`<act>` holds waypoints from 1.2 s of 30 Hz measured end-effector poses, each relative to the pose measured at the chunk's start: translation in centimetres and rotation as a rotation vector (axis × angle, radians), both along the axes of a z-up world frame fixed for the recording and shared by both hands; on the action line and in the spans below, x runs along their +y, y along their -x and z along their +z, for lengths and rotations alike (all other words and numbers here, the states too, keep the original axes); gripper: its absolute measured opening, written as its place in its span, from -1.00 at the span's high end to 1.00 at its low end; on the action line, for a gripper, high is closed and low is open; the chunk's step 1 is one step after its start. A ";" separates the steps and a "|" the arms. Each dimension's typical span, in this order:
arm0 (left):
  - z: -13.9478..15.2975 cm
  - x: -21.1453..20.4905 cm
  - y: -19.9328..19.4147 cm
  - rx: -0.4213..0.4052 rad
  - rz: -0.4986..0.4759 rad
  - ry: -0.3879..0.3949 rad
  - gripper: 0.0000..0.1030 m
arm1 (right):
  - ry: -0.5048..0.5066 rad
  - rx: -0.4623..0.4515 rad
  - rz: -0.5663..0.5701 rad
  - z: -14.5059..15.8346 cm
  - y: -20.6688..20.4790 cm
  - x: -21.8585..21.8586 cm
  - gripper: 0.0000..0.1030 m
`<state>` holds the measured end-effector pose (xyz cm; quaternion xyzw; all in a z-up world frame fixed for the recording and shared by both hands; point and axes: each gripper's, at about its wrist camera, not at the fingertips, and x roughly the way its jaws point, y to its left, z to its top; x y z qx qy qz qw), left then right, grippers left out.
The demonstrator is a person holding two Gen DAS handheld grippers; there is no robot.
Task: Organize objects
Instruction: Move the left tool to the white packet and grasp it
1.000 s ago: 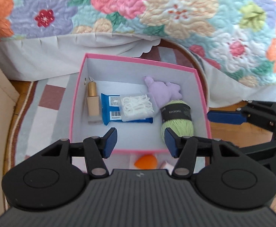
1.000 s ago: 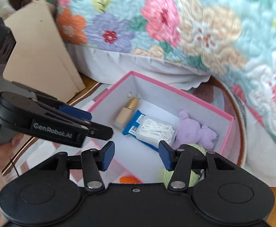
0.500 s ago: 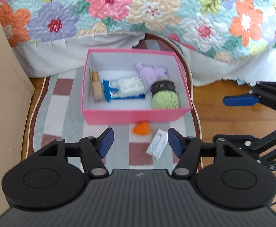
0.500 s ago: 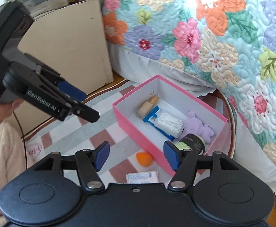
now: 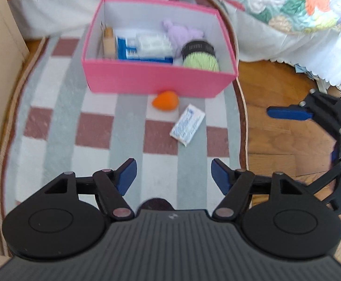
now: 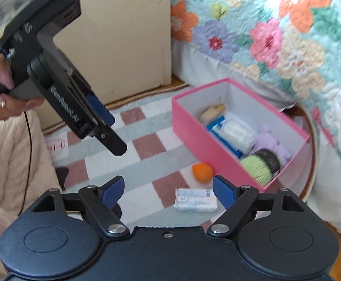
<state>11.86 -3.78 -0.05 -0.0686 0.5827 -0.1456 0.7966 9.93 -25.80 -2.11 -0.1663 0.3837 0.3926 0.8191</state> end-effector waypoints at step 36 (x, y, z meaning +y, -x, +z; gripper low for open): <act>-16.2 -2.8 -4.0 -0.007 0.342 0.219 0.52 | -0.074 0.025 -0.316 -17.2 -4.2 0.9 -0.64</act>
